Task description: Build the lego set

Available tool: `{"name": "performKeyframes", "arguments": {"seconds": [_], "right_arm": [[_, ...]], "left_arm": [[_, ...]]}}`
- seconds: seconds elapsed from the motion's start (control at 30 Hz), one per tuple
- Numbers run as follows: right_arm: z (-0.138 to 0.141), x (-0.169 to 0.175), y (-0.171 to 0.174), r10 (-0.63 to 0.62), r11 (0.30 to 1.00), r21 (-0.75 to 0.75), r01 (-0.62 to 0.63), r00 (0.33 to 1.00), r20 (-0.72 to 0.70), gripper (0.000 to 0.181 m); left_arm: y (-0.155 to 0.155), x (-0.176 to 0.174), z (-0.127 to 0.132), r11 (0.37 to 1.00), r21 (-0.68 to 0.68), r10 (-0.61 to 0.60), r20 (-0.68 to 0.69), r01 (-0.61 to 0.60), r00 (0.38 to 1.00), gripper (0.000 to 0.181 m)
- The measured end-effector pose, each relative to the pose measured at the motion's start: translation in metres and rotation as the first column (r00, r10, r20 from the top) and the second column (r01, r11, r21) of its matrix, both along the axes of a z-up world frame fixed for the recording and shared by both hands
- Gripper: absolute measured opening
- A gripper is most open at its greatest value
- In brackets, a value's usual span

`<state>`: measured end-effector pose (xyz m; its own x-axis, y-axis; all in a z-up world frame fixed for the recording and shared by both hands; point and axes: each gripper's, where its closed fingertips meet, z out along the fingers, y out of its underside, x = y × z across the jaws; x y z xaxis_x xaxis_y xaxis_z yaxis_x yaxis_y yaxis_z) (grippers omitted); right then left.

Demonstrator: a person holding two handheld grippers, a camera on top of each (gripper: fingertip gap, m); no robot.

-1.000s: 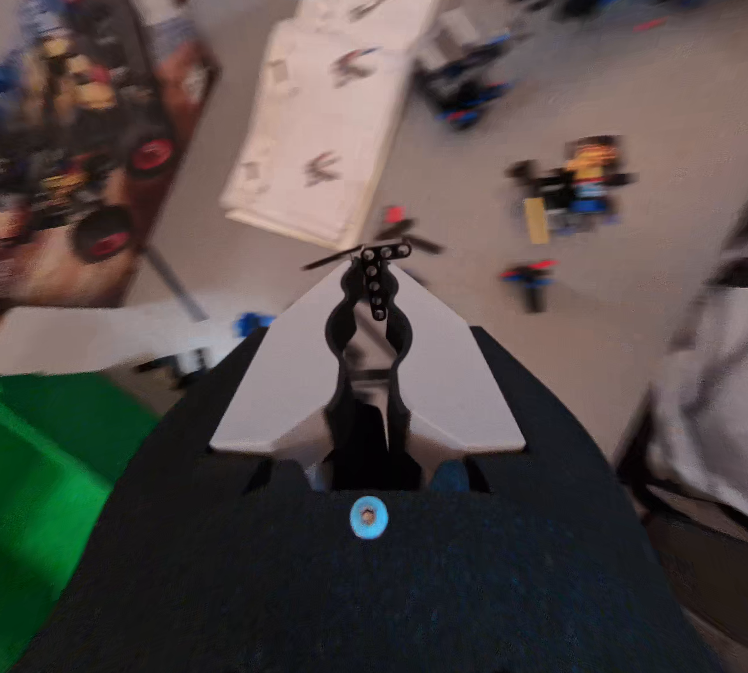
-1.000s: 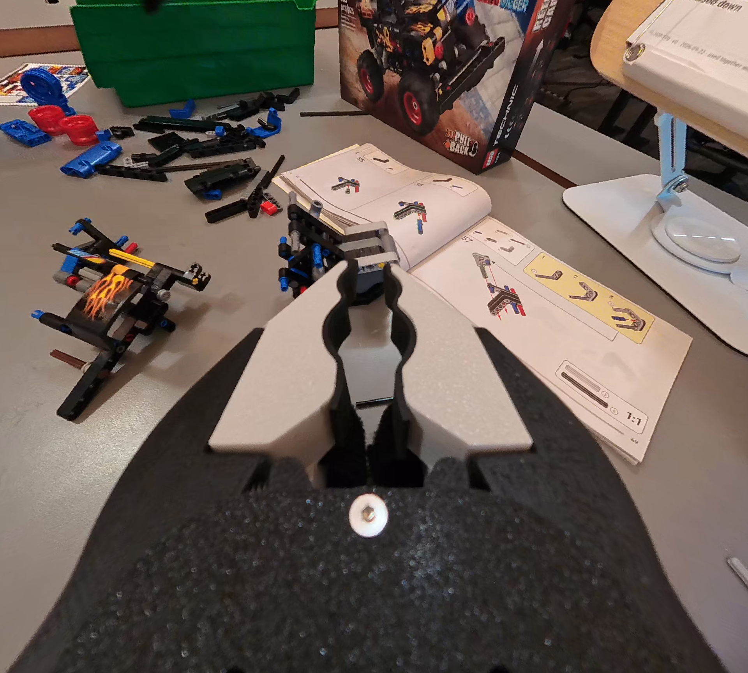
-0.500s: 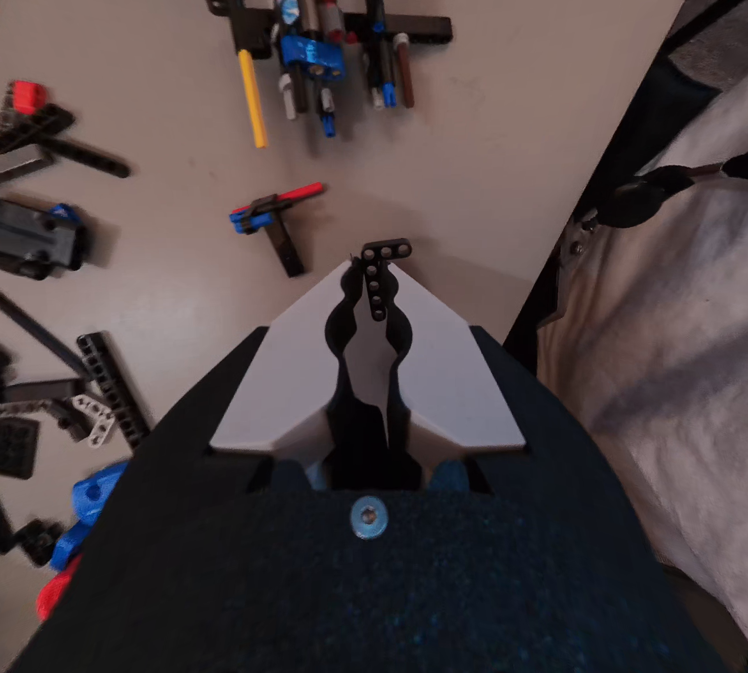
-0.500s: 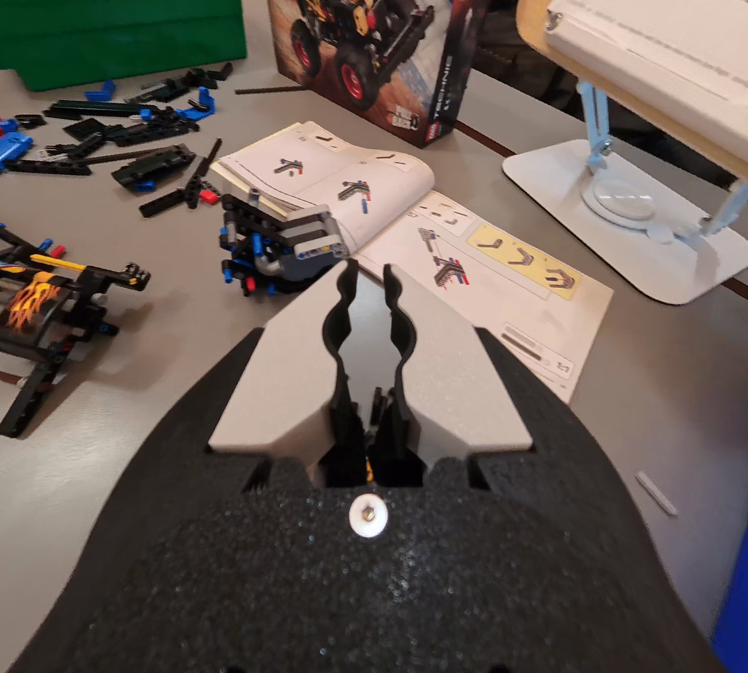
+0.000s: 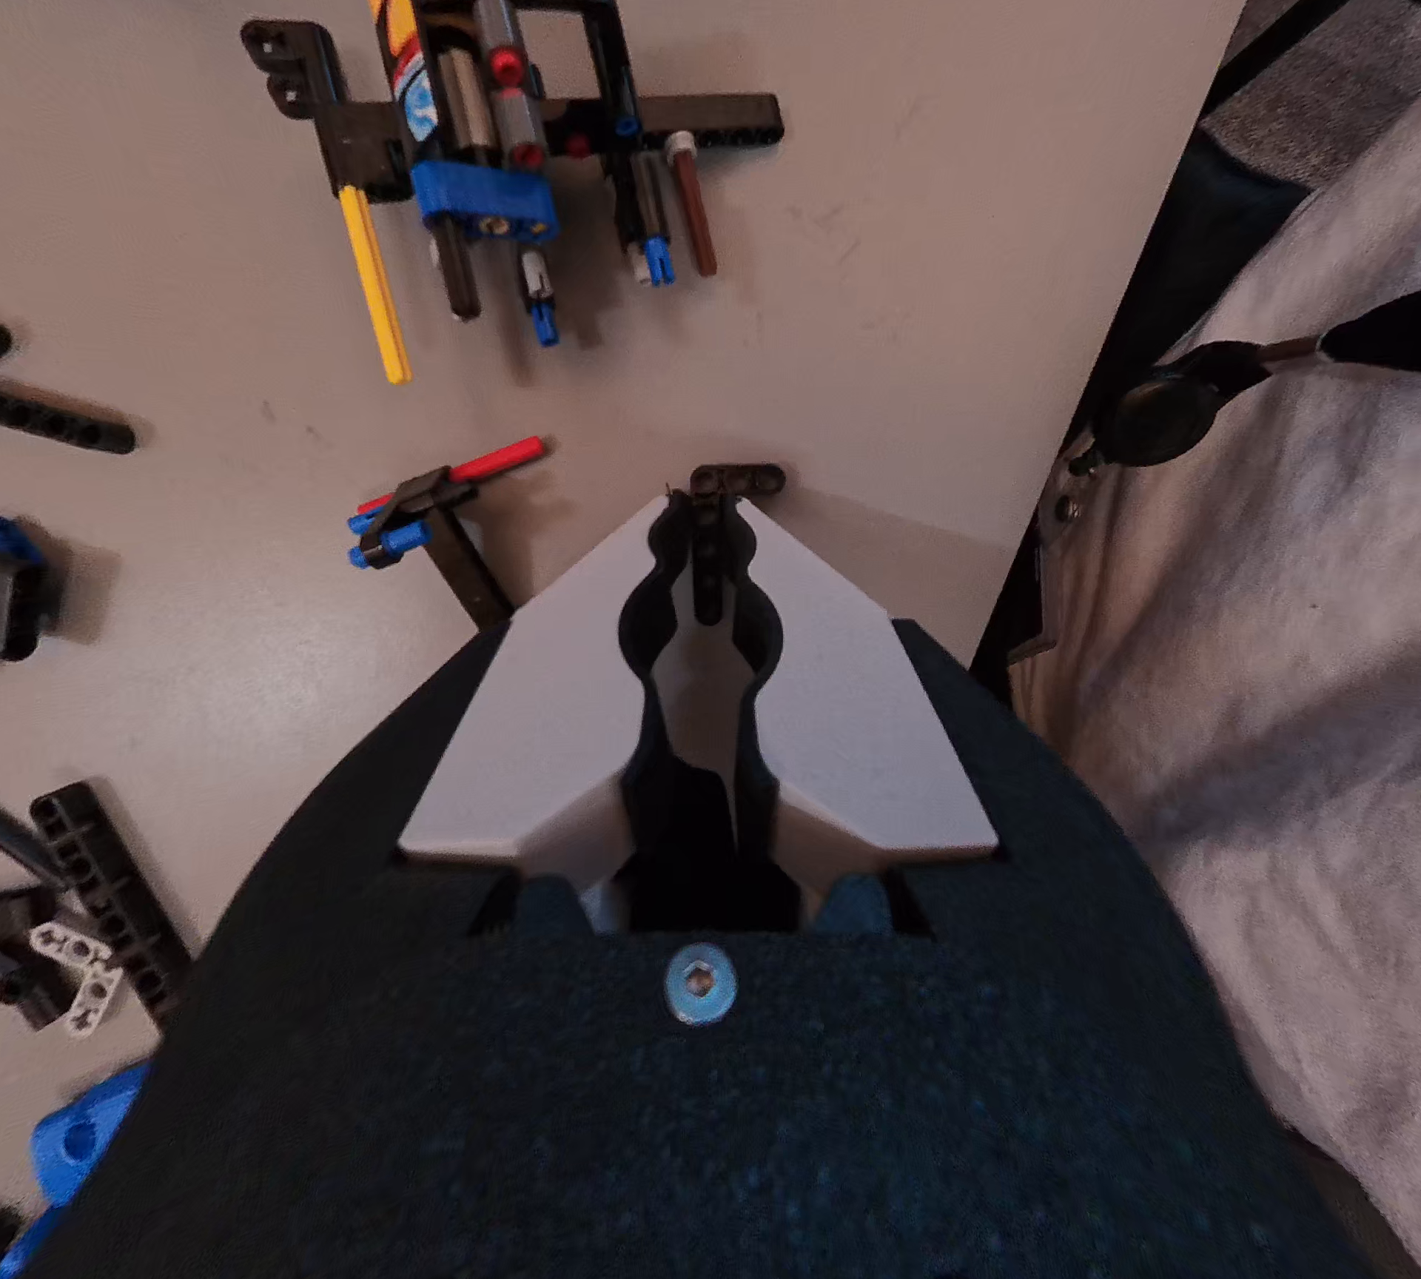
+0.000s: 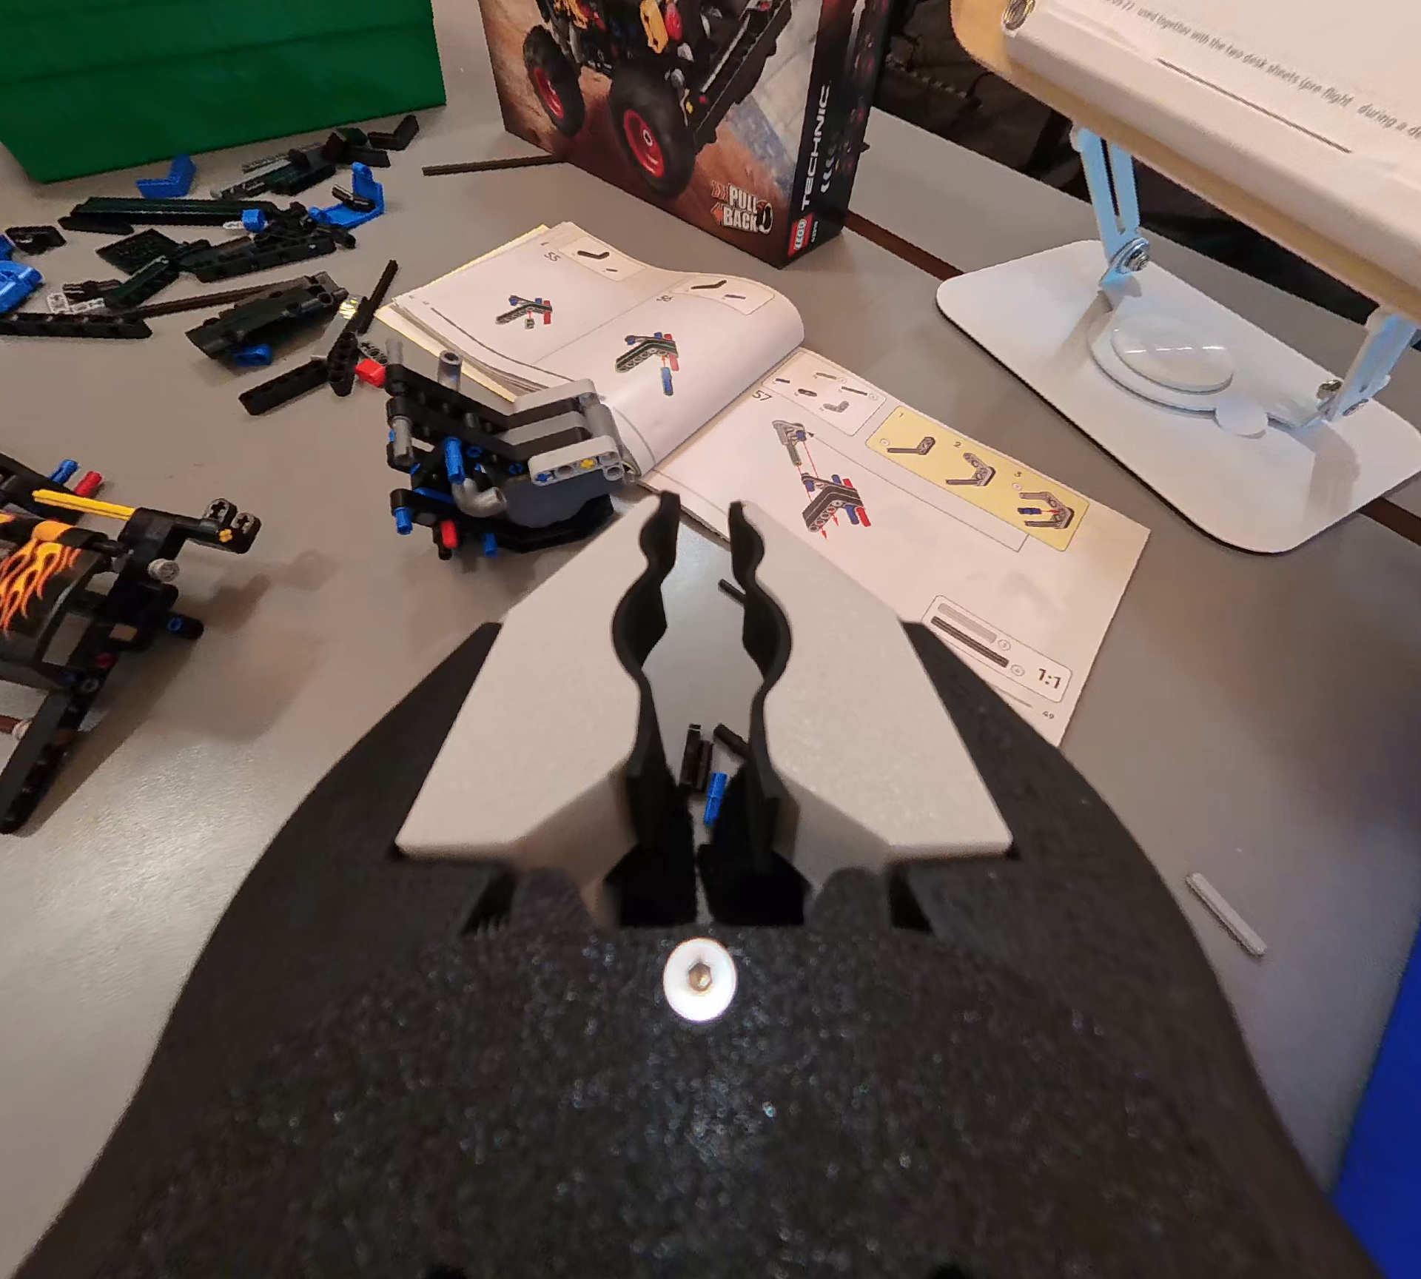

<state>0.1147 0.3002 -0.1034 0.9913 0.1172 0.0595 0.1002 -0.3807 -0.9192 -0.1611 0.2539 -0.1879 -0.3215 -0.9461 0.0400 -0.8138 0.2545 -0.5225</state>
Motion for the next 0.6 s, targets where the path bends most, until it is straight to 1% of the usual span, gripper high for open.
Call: {"name": "performKeyframes", "arguments": {"seconds": [0.03, 0.1, 0.17, 0.27, 0.33, 0.37, 0.43, 0.5, 0.6], "right_arm": [[-0.001, 0.001, 0.000, -0.002, 1.000, -0.003, 0.002, 1.000, -0.001, 0.012], [-0.001, 0.005, 0.000, -0.012, 1.000, -0.003, 0.012, 1.000, -0.002, 0.012], [0.000, 0.008, 0.000, -0.020, 1.000, 0.001, 0.020, 1.000, -0.001, 0.012], [0.008, 0.010, -0.001, -0.010, 0.999, 0.031, 0.010, 1.000, -0.003, 0.014], [0.017, 0.018, -0.004, -0.026, 0.998, 0.058, 0.025, 0.999, 0.022, 0.014], [0.021, 0.022, -0.006, -0.036, 0.997, 0.070, 0.034, 0.999, 0.032, 0.014], [0.030, 0.030, -0.010, -0.057, 0.994, 0.091, 0.052, 0.997, 0.049, 0.014], [0.034, 0.038, -0.015, -0.081, 0.993, 0.095, 0.075, 0.995, 0.059, 0.014], [0.017, 0.044, -0.022, -0.065, 0.998, -0.022, 0.067, 0.996, 0.055, 0.014]], "left_arm": [[0.000, 0.002, 0.000, 1.000, -0.002, 0.002, 0.010, -0.002, 1.000, 0.006], [-0.001, 0.005, 0.000, 1.000, -0.021, 0.000, 0.032, 0.000, 0.999, 0.006], [-0.010, 0.007, 0.006, 0.994, -0.098, -0.030, 0.079, 0.038, 0.996, 0.011], [-0.010, 0.010, 0.032, 0.971, -0.224, -0.030, 0.217, 0.080, 0.976, 0.017], [0.003, 0.013, 0.054, 0.953, -0.293, 0.024, 0.318, 0.075, 0.948, 0.021], [0.014, 0.016, 0.064, 0.951, -0.303, 0.066, 0.380, 0.057, 0.922, 0.023], [0.042, 0.021, 0.079, 0.955, -0.296, 0.159, 0.505, -0.002, 0.848, 0.024], [0.068, 0.023, 0.084, 0.958, -0.278, 0.228, 0.582, -0.072, 0.781, 0.024], [0.088, 0.024, 0.089, 0.950, -0.283, 0.290, 0.655, -0.129, 0.698, 0.024]]}}
